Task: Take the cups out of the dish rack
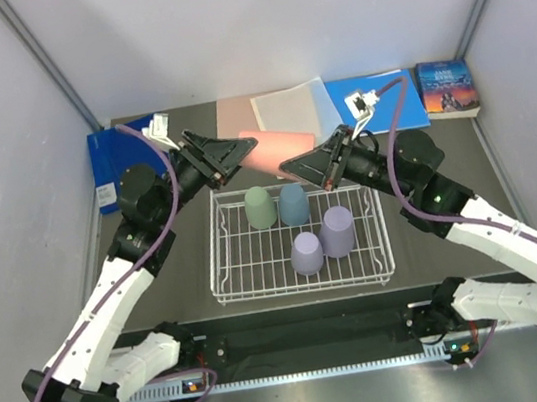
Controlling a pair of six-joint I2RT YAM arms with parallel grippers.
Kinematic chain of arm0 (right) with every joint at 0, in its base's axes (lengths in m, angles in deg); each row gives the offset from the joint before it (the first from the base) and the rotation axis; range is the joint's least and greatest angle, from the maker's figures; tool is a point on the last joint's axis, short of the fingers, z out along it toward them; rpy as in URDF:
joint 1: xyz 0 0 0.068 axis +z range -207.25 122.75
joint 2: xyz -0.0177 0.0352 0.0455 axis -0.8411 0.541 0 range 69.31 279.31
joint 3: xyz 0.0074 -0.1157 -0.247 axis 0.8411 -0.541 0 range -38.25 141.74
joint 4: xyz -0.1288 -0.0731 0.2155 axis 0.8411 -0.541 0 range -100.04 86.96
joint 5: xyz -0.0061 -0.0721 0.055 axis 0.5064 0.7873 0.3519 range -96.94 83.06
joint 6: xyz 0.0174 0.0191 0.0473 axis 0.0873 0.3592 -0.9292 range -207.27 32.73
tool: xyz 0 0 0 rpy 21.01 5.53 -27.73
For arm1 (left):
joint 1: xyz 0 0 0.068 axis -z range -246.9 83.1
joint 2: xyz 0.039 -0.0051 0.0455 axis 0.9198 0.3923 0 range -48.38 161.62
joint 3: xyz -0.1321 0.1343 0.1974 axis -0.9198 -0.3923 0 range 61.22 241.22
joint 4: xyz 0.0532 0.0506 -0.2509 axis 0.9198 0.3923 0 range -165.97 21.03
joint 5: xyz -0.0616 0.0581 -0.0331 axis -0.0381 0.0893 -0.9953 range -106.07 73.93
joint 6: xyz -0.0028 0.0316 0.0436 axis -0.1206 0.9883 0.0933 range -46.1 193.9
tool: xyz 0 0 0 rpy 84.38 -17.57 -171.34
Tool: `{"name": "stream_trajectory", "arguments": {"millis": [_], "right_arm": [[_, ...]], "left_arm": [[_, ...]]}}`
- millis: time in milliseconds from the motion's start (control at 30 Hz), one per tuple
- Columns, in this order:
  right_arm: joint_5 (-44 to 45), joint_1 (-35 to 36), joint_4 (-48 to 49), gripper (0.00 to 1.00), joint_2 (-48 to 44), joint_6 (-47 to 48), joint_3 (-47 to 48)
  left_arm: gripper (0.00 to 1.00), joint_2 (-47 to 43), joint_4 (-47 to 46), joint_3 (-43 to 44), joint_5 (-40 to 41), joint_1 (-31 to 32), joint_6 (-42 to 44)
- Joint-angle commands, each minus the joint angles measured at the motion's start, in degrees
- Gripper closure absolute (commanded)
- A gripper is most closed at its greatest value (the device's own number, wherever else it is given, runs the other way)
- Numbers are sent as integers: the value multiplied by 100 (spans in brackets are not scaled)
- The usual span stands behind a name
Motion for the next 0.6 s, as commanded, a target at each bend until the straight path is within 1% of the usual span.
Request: {"name": "stream_trajectory", "arguments": {"millis": [0, 33, 67, 100, 133, 167, 200, 233, 267, 300, 367, 400, 433, 467, 500, 533, 567], "right_arm": [[921, -88, -757, 100, 174, 687, 629], [1149, -105, -906, 100, 218, 758, 762], [1238, -114, -1056, 100, 280, 829, 911], [1413, -123, -1492, 100, 463, 995, 1269], [1493, -123, -1671, 100, 569, 1049, 1464], [1528, -132, -1873, 100, 701, 1119, 1658], [1738, -132, -2223, 100, 963, 1233, 2069], [1766, -140, -2435, 100, 1131, 1286, 2299], [1818, -123, -2637, 100, 1307, 1330, 2536], [1993, -132, -3074, 100, 1700, 1417, 3043], [2038, -123, -3472, 100, 2141, 1514, 3590], [2178, -132, -3727, 100, 2605, 1628, 4168], [2249, -114, -4138, 100, 2844, 1690, 4452], [2302, -114, -4464, 100, 3108, 1734, 4768], [2502, -114, -4746, 100, 3658, 1865, 5493], [2626, -71, -5349, 100, 3942, 1945, 5857], [2793, -53, -5651, 100, 4224, 2024, 6618]], "left_arm": [[28, -31, 1522, 513, 657, 62, 1278], [22, -22, 1741, 575, 807, 61, 1366], [20, -13, 1944, 645, 1017, 53, 1428], [14, -22, 2407, 751, 1420, 53, 1507], [10, -4, 2594, 795, 1641, 61, 1543], [7, -13, 2770, 891, 1835, 61, 1587], [4, -13, 3146, 918, 2220, 61, 1604], [2, -13, 3315, 953, 2485, 53, 1613], [1, -13, 3508, 1032, 2661, 61, 1613], [1, -22, 3824, 1068, 2889, 53, 1605], [1, -22, 4142, 1147, 3435, 61, 1578], [1, -30, 4274, 1156, 3584, 53, 1569], [1, -22, 4536, 1182, 3856, 53, 1569], [1, -13, 4643, 1226, 3963, 53, 1552], [1, 13, 4792, 1252, 4051, 53, 1543], [1, 31, 4994, 1279, 4200, 61, 1552], [1, 57, 5100, 1314, 4253, 53, 1578]]}}
